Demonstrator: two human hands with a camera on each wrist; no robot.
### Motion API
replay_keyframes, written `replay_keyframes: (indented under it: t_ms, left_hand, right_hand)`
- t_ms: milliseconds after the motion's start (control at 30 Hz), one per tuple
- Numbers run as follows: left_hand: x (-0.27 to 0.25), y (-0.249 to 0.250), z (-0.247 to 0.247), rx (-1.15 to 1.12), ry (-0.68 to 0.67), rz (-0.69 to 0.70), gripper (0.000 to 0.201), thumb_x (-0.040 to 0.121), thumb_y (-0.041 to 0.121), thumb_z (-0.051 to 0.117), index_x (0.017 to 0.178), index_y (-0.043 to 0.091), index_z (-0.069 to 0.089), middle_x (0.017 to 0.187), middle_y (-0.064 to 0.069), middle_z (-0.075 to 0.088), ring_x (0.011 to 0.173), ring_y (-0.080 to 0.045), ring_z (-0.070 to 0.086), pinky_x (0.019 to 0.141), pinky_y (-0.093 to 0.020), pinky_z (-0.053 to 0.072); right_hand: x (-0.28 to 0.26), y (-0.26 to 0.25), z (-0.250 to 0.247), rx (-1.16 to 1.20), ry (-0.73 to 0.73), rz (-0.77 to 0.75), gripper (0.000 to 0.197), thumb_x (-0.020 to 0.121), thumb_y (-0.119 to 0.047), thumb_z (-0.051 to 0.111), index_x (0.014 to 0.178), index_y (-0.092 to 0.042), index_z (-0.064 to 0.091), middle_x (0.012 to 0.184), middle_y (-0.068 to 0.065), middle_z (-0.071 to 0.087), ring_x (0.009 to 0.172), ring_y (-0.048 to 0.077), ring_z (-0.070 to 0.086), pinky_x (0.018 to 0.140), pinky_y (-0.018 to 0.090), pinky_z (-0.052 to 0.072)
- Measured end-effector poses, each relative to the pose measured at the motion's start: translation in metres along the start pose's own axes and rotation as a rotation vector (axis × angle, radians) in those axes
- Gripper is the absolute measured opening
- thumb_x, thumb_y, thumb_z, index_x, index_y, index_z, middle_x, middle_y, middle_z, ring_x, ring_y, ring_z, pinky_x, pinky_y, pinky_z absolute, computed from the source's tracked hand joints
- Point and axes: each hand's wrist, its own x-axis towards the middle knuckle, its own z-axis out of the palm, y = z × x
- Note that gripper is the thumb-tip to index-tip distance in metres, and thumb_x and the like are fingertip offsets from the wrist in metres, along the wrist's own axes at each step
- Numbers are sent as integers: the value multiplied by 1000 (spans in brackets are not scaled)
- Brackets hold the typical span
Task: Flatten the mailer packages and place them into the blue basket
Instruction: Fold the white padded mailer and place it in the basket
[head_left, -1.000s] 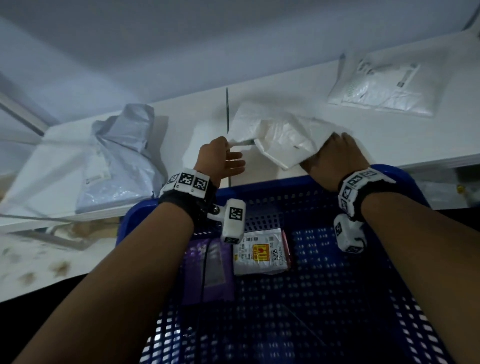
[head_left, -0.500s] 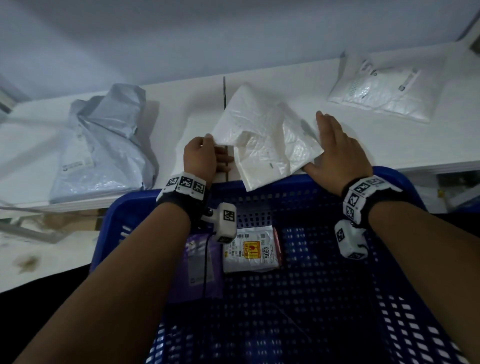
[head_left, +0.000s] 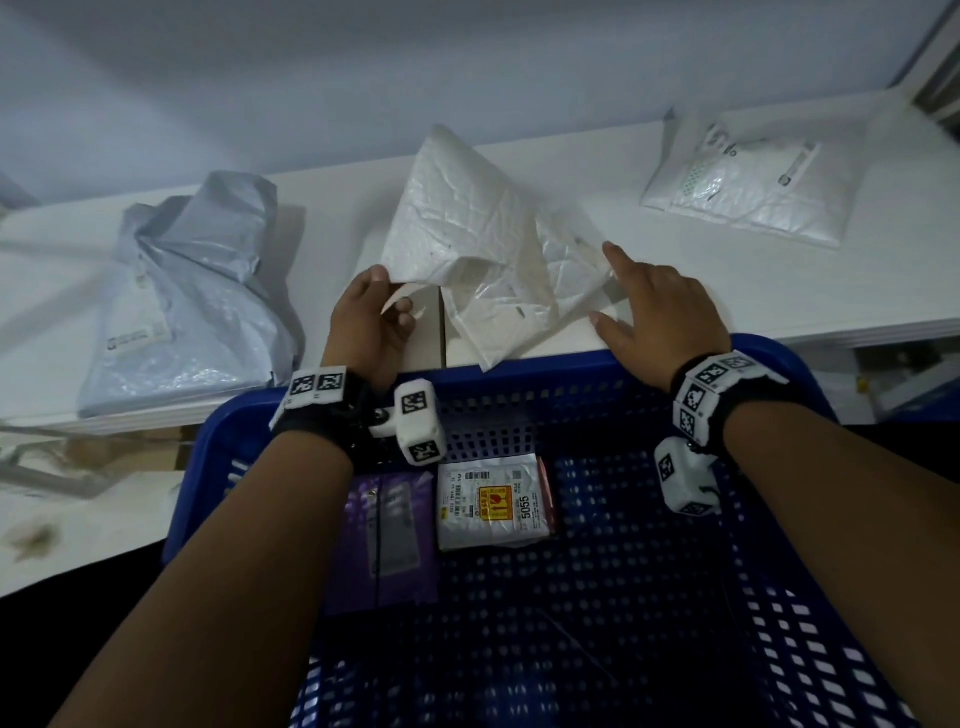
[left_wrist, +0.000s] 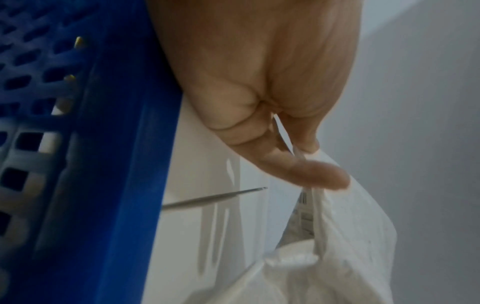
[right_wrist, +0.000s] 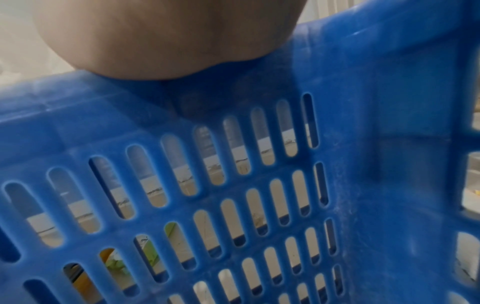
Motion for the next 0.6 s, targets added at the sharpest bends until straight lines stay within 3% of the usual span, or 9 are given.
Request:
replay_keyframes:
  t_ms: [133, 300, 400, 500, 600]
  left_hand:
    - [-1, 5, -4, -271, -53, -76, 17, 101, 6, 51, 87, 7, 58, 75, 0, 69, 74, -12, 72, 66, -18, 57]
    - [-3, 10, -8, -600, -147, -119, 13, 94, -4, 53, 100, -7, 64, 102, -23, 71, 97, -34, 72, 85, -38, 60]
    - [-5, 10, -7, -541, -188, -127, 24, 93, -5, 51, 114, -9, 61, 116, -25, 68, 112, -38, 66, 96, -39, 55]
    - [-1, 7, -6, -445, -224, -126, 27, 91, -10, 47, 115, -11, 59, 121, -24, 66, 120, -38, 61, 106, -39, 48]
    - [2, -2, -2, -137, -239, -97, 18, 92, -10, 51, 91, -6, 68, 110, -22, 67, 114, -36, 65, 101, -38, 52]
  right_hand:
    - [0, -1, -1, -16, -26, 27, 73, 95, -49, 46, 156, -25, 15, 143, 7, 51, 127, 28, 47, 106, 44, 36]
    - [0, -3, -2, -24, -34, 42, 73, 95, -48, 45, 157, -23, 15, 145, 9, 49, 128, 29, 46, 107, 45, 35]
    - [0, -3, -2, -20, -38, 47, 71, 95, -47, 44, 156, -23, 16, 145, 8, 48, 130, 28, 44, 108, 45, 34]
    - [0, -3, -2, -29, -38, 46, 69, 95, -47, 44, 155, -22, 20, 144, 8, 50, 130, 29, 44, 107, 45, 35]
    - [0, -3, -1, -37, -48, 47, 67, 96, -47, 43, 154, -20, 24, 144, 8, 50, 129, 29, 44, 107, 45, 35]
